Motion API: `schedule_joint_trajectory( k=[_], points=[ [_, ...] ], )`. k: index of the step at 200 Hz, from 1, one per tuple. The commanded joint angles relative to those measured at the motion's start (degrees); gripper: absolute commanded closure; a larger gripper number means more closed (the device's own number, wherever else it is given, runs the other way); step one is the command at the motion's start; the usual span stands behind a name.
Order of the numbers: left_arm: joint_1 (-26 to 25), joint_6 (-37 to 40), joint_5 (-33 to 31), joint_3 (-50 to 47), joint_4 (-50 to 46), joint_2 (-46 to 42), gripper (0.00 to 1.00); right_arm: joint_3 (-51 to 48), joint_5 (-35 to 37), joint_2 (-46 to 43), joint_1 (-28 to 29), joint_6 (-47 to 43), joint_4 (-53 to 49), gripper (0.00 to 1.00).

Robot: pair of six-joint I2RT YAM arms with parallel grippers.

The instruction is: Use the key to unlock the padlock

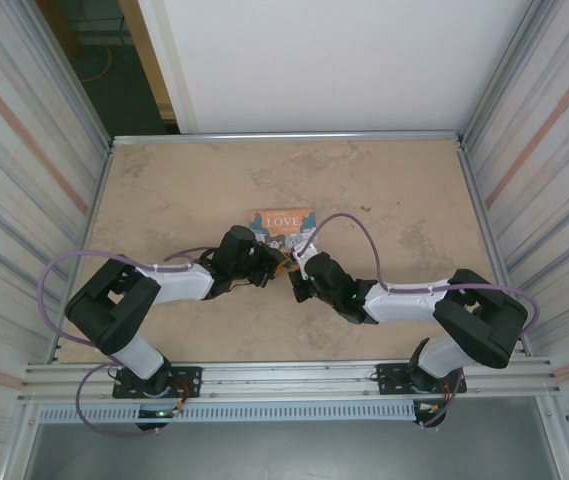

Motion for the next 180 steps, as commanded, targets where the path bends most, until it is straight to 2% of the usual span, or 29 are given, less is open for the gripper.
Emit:
schedule_joint_trajectory(
  k=[1,61,102,131,180],
  points=[
    [-0.88,2.79,3.49,-0.33,0.7,-1.8,0.79,-1.82,3.35,0.59,-2.22,0.15,-1.31,1.0],
    [1.08,6.22,2.11,-0.61,-4.55,-6.5,0.6,-3.77,0.81,-2.64,-3.9,3.35,-1.3,1.0],
    [2.82,11.27,-0.64,0.12,-11.38,-12.15,0.52,-5.8,-3.91,-7.01,-7.41,9.49,-2.96,1.0],
    [3.7,17.13,-3.86,2.47,-18.96,-16.81,0.49,-7.52,-8.27,-10.69,-10.45,13.22,-4.0,1.0],
    [4.09,27.11,-10.55,6.82,-29.06,-23.82,0.45,-7.98,-20.34,-13.82,-18.18,21.56,-8.48,1.0]
  ],
)
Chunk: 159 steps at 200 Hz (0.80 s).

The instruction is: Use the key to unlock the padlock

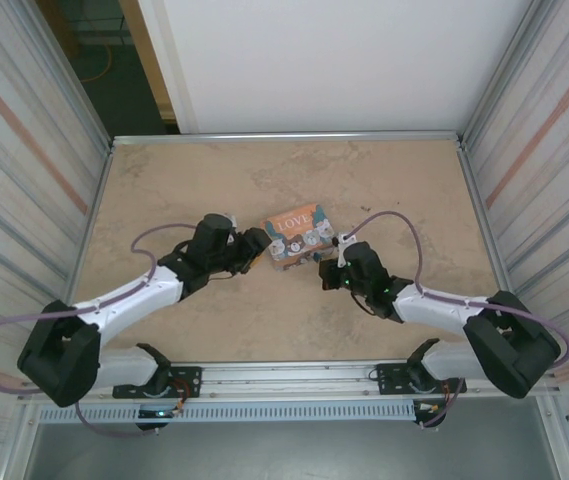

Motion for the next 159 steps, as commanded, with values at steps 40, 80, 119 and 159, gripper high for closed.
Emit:
schedule_joint_trajectory(
  k=[40,80,119,159],
  points=[
    [0.53,11.72,-7.63,5.04,-10.71,-5.87,0.44,-1.74,-11.79,-3.07,-6.51,14.69,-3.47,1.0],
    [0.52,11.66,-7.79,4.53,-10.6,-6.14,0.44,-5.41,-12.15,-1.03,-7.74,26.52,3.51,1.0],
    [0.59,11.48,-7.63,4.27,-10.77,-6.24,0.43,-6.13,-10.55,2.46,-7.78,31.76,7.4,1.0],
    [0.83,11.05,-7.64,3.71,-11.12,-6.6,0.43,-6.02,-8.75,5.19,-7.74,33.7,8.56,1.0]
  ],
)
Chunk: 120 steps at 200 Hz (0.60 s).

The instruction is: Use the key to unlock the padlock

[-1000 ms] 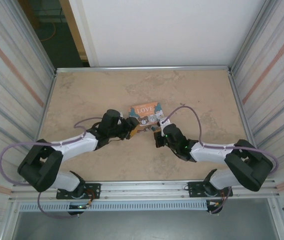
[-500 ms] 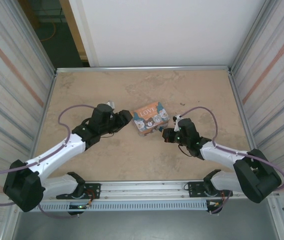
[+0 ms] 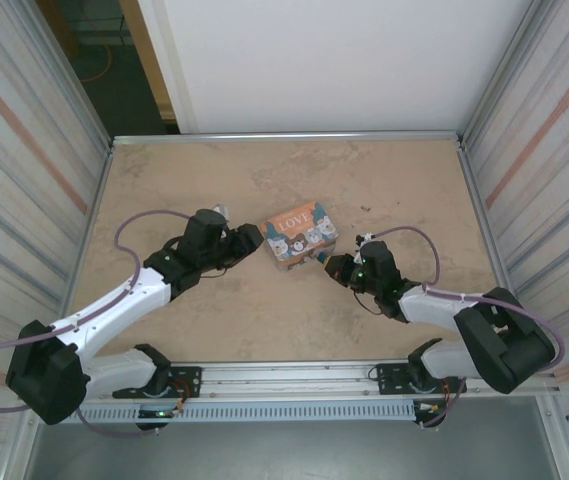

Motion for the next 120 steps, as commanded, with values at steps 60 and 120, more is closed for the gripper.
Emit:
schedule_joint_trajectory(
  k=[60,120],
  points=[
    [1.07,0.37,-0.86,-0.45,-0.63,-1.45,0.43,-0.83,1.79,6.9,-0.22,6.88,1.56,1.0],
    [2.21,-0.33,0.3,-1.08,-0.28,-1.44,0.42,-0.82,2.89,9.02,-0.03,6.94,1.34,0.87]
  ],
)
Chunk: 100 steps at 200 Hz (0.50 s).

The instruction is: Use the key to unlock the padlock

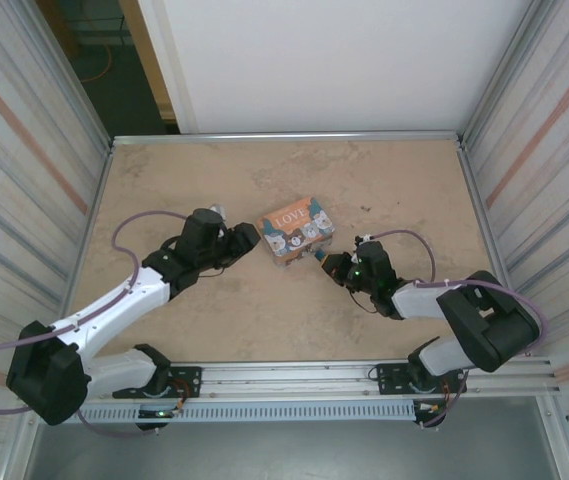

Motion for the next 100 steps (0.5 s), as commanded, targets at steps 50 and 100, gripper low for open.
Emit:
schedule_joint_trajectory(
  k=[50,100],
  points=[
    [1.56,-0.16,1.05,-0.42,-0.45,-1.44,0.42,0.0,3.92,0.05,0.21,0.81,-9.59,0.72],
    [2.74,0.94,2.24,0.12,-0.67,-0.82,0.42,2.94,6.08,-5.75,0.22,-6.18,-19.23,0.61]
  ],
)
